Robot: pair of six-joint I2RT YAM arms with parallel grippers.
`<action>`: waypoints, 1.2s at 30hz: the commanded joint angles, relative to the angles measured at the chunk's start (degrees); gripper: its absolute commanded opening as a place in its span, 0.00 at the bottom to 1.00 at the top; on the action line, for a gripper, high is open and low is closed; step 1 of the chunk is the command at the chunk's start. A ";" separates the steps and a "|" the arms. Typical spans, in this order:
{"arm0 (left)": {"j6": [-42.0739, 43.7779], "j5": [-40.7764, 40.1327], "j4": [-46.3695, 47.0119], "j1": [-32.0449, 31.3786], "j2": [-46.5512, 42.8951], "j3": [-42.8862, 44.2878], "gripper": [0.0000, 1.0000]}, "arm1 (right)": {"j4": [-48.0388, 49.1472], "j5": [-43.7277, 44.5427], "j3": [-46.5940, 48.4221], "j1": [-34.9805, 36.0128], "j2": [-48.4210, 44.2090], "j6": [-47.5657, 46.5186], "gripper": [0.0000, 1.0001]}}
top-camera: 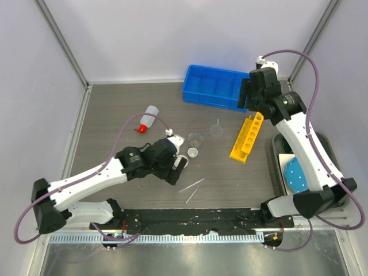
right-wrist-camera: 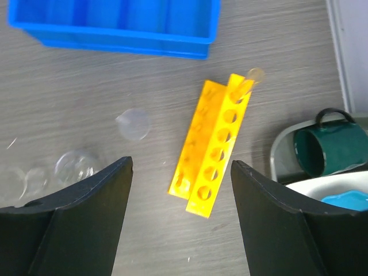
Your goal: Organize the chemistry lab equipment
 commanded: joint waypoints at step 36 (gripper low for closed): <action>-6.47 -9.53 18.66 -15.35 26.19 -9.89 0.54 | 5.08 -0.65 -23.98 14.28 -17.75 1.56 0.75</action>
